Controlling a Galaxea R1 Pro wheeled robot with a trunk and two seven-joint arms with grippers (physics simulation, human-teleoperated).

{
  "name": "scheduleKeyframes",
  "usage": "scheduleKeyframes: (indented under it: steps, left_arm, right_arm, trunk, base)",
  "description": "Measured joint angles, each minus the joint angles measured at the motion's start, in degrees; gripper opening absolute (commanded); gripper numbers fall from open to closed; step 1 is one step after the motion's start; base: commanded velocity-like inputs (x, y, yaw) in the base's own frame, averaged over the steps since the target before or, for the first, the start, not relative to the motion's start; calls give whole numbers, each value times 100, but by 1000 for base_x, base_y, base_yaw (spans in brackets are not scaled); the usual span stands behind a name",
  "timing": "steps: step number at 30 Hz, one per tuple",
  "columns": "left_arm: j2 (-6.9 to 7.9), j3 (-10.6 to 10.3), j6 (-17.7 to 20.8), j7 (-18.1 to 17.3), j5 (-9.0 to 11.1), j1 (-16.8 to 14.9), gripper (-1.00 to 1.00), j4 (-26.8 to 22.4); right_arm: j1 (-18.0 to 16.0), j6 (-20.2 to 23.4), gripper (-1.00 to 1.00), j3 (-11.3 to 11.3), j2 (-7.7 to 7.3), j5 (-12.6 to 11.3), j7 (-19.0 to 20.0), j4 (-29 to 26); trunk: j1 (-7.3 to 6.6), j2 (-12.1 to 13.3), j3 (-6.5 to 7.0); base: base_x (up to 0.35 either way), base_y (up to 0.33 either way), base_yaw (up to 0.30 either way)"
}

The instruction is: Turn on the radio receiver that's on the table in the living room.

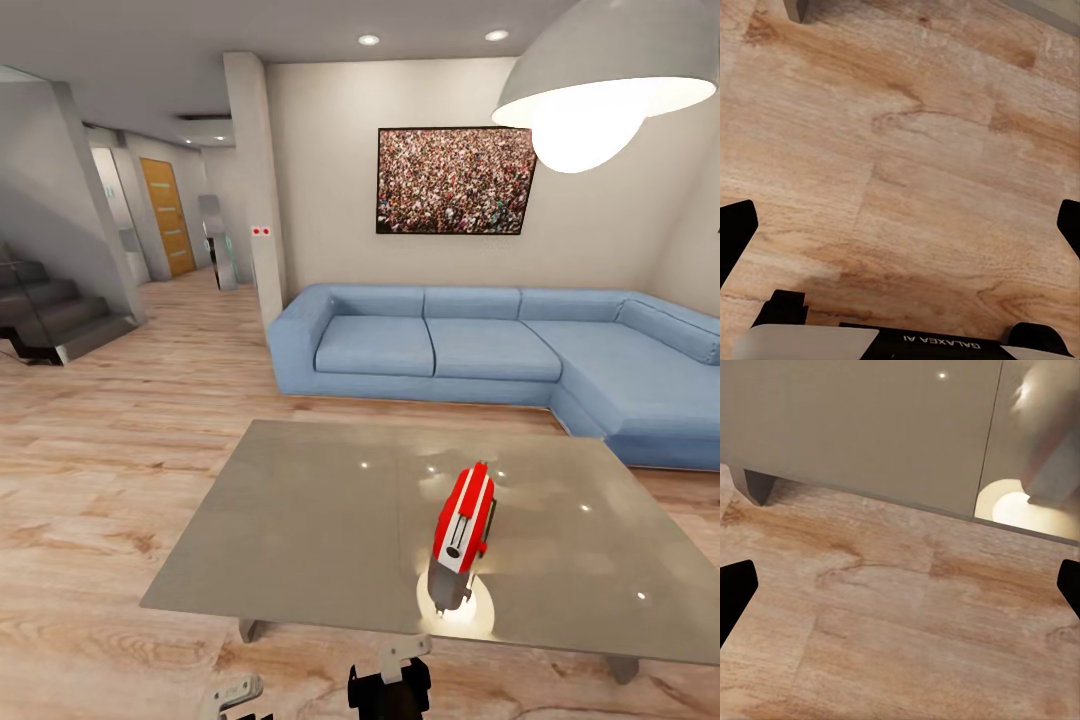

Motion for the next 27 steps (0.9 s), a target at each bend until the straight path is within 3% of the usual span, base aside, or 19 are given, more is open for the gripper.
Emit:
scheduleKeyframes:
  steps: [11, 23, 27]
  left_arm:
    - [3, -1, 55, -9, 5, 0, 100, -5]
    - [0, -19, 96, -9, 166, -2, 100, -10]
    - [37, -14, 102, -9, 165, 0, 100, -15]
  right_arm:
    - [0, 13, 100, 3, 0, 0, -15, -6]
    - [0, 27, 100, 14, -3, 1, -26, -21]
    - [0, 458, 100, -2, -14, 13, -27, -138]
  trunk:
    - [0, 0, 0]
    - [0, 0, 0]
    - [0, 0, 0]
  base:
    - [0, 0, 0]
    - [0, 0, 0]
    - [0, 0, 0]
